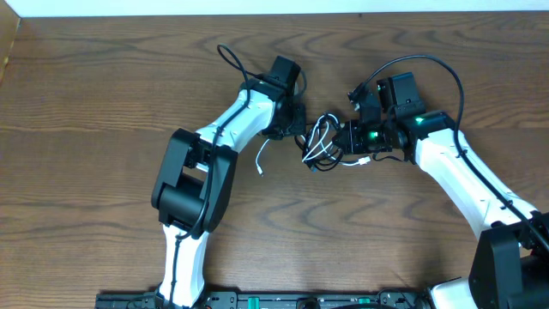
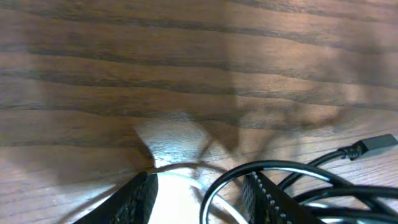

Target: Untangle cables

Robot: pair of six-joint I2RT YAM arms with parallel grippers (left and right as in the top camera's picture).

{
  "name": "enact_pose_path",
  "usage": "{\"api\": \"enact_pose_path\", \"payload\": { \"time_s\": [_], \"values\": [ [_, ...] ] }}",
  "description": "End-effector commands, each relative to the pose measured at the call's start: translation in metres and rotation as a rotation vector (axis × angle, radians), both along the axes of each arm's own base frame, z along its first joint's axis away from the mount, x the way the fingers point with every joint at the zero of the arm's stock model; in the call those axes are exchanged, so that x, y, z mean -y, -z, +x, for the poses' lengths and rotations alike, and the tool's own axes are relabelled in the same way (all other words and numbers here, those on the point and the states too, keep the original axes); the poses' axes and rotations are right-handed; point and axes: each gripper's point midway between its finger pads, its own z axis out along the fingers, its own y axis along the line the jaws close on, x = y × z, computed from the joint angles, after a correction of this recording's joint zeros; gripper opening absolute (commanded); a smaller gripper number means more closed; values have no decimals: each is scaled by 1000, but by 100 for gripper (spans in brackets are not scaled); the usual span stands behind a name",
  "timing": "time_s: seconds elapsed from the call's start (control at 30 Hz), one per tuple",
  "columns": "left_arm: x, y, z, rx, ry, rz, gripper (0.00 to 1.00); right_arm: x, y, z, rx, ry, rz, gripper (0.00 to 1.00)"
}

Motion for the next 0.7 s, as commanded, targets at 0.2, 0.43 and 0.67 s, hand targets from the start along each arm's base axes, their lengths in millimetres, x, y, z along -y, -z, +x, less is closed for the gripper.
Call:
{"api": "enact_pose_path", "payload": {
  "time_s": [0.2,0.43,0.67],
  "values": [
    [-58,12,3,24,-179,314,8,25,-53,5,119,45,91,1],
    [-82,-46,21,127,-254,279,7,74,-36,8,40,243,-40,1],
    [-81,-139,15,285,-249,172,7,92,-24,8,7,329,-131,1]
  ]
}}
